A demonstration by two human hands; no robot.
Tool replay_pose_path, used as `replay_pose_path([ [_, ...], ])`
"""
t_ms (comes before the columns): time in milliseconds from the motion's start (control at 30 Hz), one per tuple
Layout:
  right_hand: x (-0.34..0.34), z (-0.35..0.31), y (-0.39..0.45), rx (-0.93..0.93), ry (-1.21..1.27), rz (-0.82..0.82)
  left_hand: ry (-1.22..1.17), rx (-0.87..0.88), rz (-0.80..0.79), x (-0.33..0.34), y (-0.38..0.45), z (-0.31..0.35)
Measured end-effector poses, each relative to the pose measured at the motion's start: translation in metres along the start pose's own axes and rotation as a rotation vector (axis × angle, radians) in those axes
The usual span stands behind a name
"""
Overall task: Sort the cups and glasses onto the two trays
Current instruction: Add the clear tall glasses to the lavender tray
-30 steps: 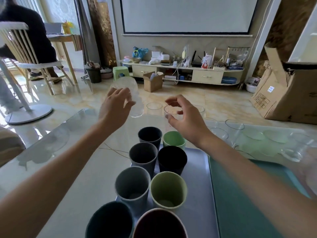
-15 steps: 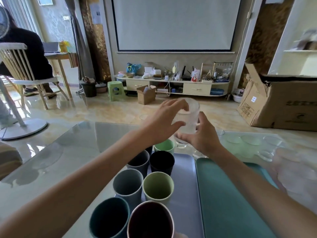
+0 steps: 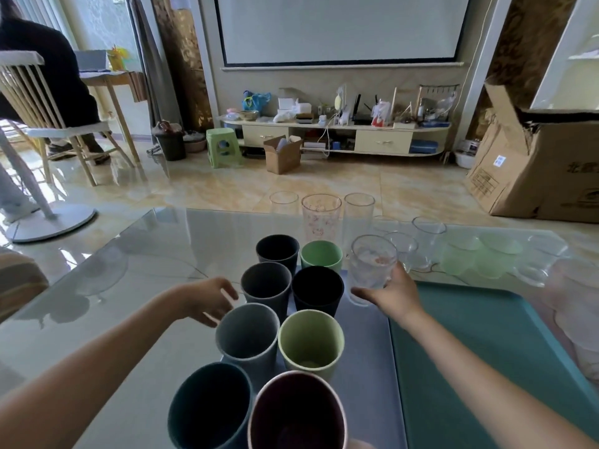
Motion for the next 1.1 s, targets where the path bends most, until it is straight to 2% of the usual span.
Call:
replay_pose_path([
  [100,0.004,0.003,0.004,0.004,-0.025,-0.009,0.063,-0.054,-0.122,0.012,0.009,-0.019],
  [267,0.008,0.0,0.005,-0.004,-0.058,-0.043,-0.001,-0.048,-0.183,0.014,0.016,-0.027],
  [600,0.006,-0.008,-0.004,-0.014,-0.11,-0.132,-0.011,-0.024,-0.159,0.017,0.017,-0.026],
  [767,-0.006,-0.028,-0.01,-0.064,-0.01,-0.153,0.055,-0.021,-0.148,0.01,0.008,-0.011],
  [833,-0.013,-0.036,-0.004,-0.072,0.032,-0.116,0.07,-0.011,-0.07,-0.005,0.008,0.001],
  [933,-0.023,-0.052,0.019,-0.15,0.0,-0.023,0.036,0.093,0.204,-0.041,0.018,0.029],
  [1033,-0.024,-0.071,0.054,-0.229,-0.13,0.031,0.009,0.347,0.503,-0.073,0.023,0.071],
  [1100,-0.019,-0.082,0.078,-0.265,-0.231,0.017,0.042,0.499,0.562,-0.079,0.025,0.104],
])
Point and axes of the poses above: each hand's wrist, its own y-axis towards the middle knuckle, its own x-axis out of the palm, z = x × y, the point moved 5 cm from there along y, towards the middle knuckle, and after that the axes turned 3 degrees about z, right-handed, at the moved point
